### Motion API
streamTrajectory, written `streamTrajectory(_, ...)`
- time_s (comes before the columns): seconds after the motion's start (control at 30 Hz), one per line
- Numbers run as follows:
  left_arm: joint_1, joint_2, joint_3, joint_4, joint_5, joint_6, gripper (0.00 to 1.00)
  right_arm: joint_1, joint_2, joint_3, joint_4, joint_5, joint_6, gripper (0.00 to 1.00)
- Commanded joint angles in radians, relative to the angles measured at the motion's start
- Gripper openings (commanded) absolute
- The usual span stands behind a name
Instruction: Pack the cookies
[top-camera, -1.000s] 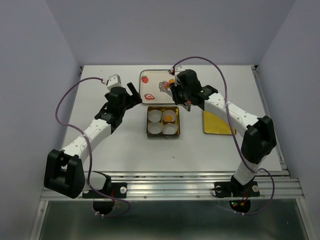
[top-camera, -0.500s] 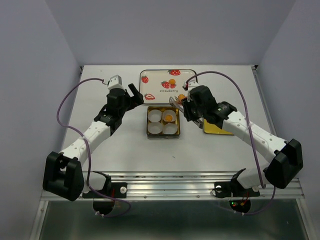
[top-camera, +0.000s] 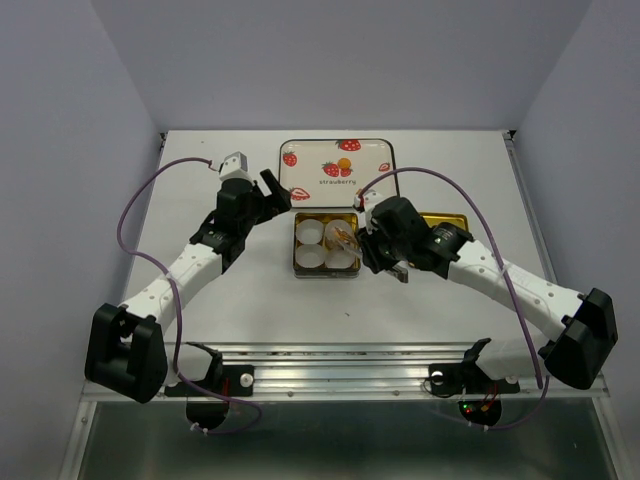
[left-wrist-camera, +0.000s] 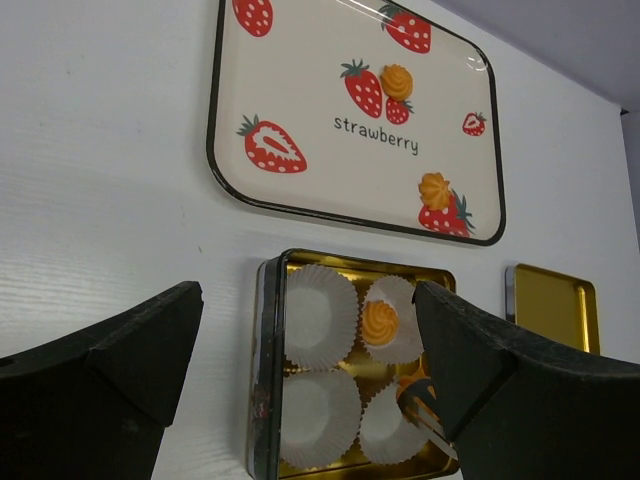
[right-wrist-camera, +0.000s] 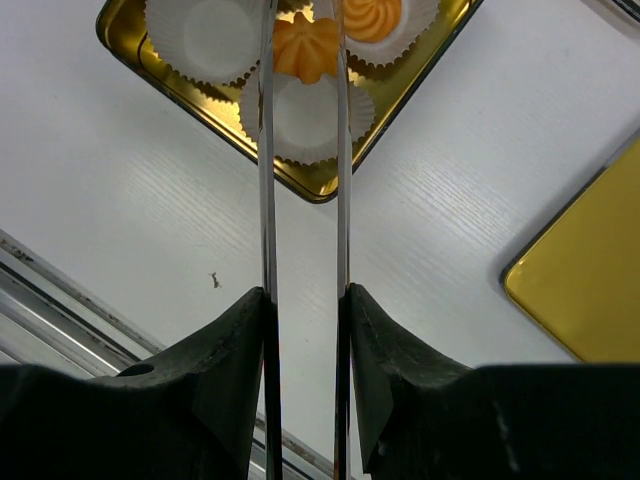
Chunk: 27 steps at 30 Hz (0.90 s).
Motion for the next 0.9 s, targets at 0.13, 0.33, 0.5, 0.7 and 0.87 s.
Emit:
streamTrajectory(0.13, -0.008, -0.052, -0.015, 0.039, -0.001, -0.005, 0.99, 0.011, -0.003, 0.014, -0.041, 0.008, -0.029, 0.41)
streamTrajectory(0.33, -0.008, -0.052, -0.015, 0.036, -0.005, -0.01, 0.99, 0.021, -0.003, 0.008, -0.055, -0.008, -0.037, 0.41)
streamTrajectory(0.5, -0.008, -0.053, -0.01, 0.031, -0.013, -0.011, 0.99, 0.021, -0.024, -0.007, -0.047, -0.014, -0.041, 0.41)
streamTrajectory(0.7, -0.006, -0.049, -0.007, 0.03, -0.015, -0.014, 0.99, 0.021, -0.024, -0.008, -0.058, -0.018, -0.038, 0.41)
streamTrajectory(0.87, -0.008, -0.043, -0.006, 0.03, -0.016, -0.016, 0.99, 0.021, -0.02, -0.016, -0.055, -0.02, -0.037, 0.41)
